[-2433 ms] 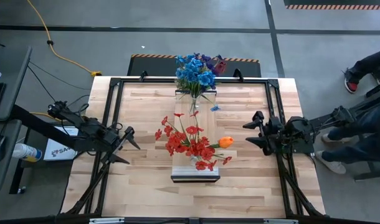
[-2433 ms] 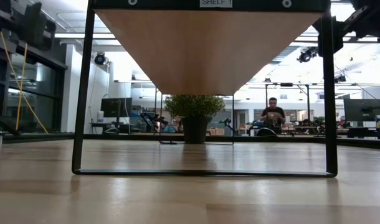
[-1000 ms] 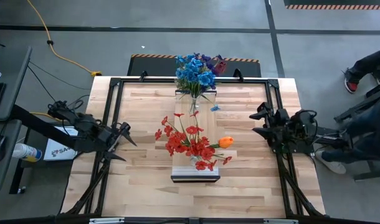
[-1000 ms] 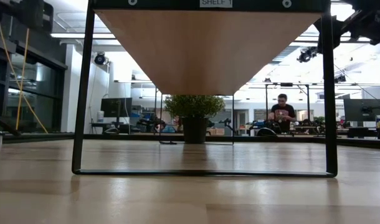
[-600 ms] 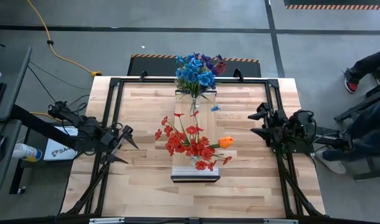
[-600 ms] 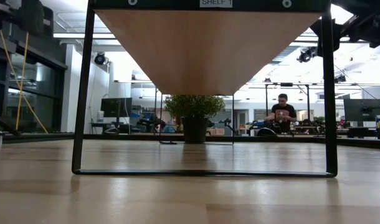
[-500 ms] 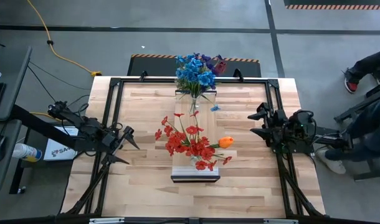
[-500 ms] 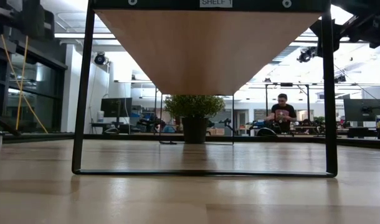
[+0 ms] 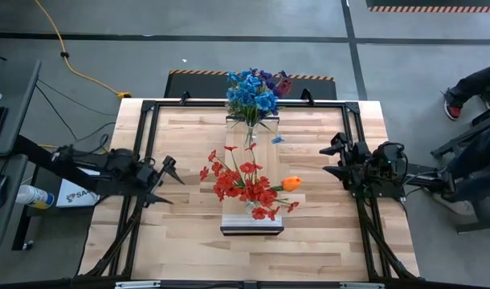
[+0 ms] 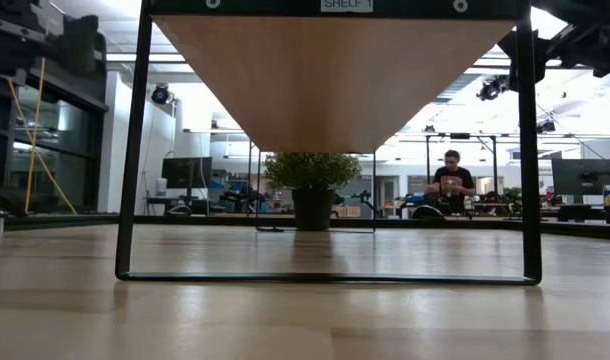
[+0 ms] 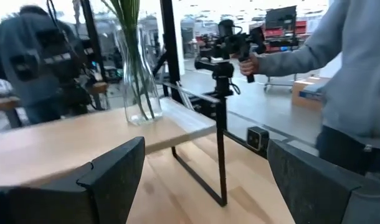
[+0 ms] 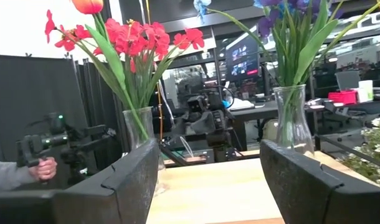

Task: Pick and place flowers into a vace then onto a shelf
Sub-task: Return to Home Position

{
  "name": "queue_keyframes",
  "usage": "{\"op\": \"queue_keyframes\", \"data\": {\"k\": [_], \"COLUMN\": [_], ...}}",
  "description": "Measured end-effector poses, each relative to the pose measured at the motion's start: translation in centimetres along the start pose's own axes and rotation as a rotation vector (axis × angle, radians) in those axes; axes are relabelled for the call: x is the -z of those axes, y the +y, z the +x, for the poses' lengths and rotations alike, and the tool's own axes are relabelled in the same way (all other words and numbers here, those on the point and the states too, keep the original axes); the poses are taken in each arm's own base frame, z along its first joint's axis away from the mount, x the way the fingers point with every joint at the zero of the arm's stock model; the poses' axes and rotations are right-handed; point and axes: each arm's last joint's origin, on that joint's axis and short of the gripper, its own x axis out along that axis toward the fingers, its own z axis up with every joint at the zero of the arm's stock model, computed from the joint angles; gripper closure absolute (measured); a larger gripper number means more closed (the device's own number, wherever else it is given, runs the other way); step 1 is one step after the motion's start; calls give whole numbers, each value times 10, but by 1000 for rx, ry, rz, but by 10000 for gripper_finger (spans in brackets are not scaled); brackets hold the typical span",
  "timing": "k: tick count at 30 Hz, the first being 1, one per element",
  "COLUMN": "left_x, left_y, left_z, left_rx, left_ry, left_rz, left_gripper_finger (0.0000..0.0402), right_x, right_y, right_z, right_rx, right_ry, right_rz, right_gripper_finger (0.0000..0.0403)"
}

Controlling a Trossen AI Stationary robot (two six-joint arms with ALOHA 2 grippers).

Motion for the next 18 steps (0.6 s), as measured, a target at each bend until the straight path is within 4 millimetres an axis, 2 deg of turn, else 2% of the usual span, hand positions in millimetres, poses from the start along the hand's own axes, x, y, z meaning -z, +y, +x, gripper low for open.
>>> {"op": "queue_keyframes", "data": {"k": [7, 18], "left_x": [2, 10], "left_y": [9, 12], "left_z": [-5, -5], "left_rx": [106, 16], "left_ry": [3, 50], "left_rz": [-32, -50], "left_gripper_finger": [32, 32], "right_x": [0, 5], "right_y": [0, -2], "right_z": [0, 0], "right_rx": [-11, 55], "right_ry": [3, 40], "right_rz": [-5, -29], "right_gripper_finger": [135, 136]}}
